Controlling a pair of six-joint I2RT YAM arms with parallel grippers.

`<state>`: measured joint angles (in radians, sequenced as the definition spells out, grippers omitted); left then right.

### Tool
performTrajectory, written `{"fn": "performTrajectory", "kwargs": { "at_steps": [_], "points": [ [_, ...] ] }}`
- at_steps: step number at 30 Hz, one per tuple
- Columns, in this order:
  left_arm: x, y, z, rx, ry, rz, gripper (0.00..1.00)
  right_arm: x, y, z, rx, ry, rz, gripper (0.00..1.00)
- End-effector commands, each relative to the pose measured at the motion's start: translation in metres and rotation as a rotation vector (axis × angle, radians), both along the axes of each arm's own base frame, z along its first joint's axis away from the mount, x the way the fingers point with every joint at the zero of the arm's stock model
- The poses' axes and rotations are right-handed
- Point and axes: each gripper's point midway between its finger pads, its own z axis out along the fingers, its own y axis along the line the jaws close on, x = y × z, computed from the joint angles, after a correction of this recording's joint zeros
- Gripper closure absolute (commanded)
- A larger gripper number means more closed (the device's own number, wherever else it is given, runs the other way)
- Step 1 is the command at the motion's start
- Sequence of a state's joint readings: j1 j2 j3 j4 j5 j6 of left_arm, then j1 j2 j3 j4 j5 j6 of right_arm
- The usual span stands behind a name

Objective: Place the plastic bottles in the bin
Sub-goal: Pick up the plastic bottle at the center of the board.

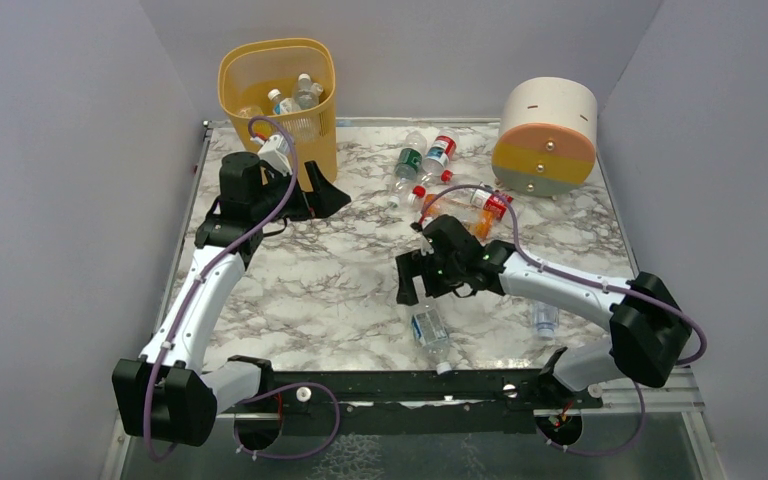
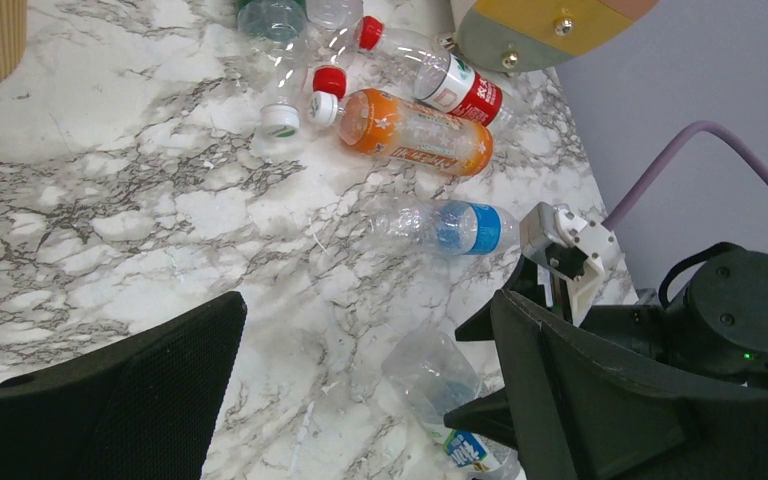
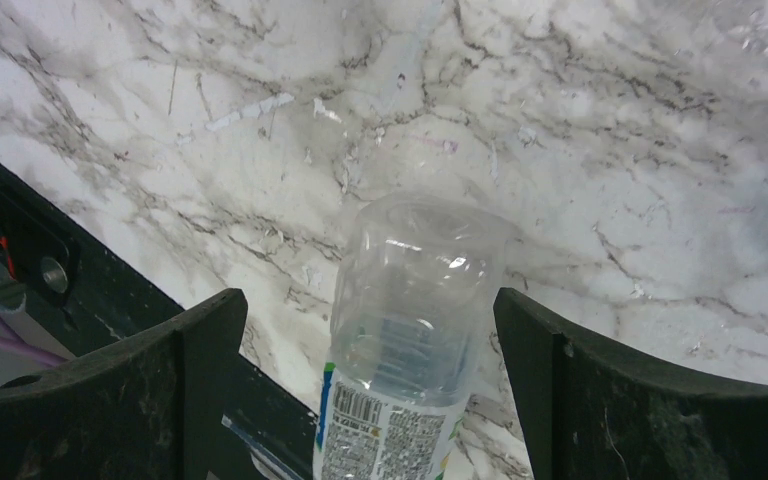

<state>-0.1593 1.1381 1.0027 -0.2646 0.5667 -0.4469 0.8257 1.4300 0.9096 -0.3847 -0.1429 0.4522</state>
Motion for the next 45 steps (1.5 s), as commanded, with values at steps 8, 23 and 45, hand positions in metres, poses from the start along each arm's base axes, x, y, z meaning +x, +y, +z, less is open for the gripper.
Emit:
{"fn": "performTrajectory", "kwargs": {
  "at_steps": [8, 23, 45],
  "points": [
    [-0.008, 0.003, 0.021, 0.011, -0.065, 0.006, 0.01, -0.051, -0.036, -0.032, -0.296, 0.016, -0.082, 0.03],
    [-0.031, -0.007, 0.004, -0.061, 0.006, -0.053, 0.01, -0.067, -0.026, -0.035, -0.307, 0.021, -0.067, 0.37],
    [-0.06, -0.026, -0.011, -0.363, 0.116, -0.068, 0.01, -0.007, 0.059, 0.101, 0.127, -0.197, -0.047, 0.4]
  ]
}}
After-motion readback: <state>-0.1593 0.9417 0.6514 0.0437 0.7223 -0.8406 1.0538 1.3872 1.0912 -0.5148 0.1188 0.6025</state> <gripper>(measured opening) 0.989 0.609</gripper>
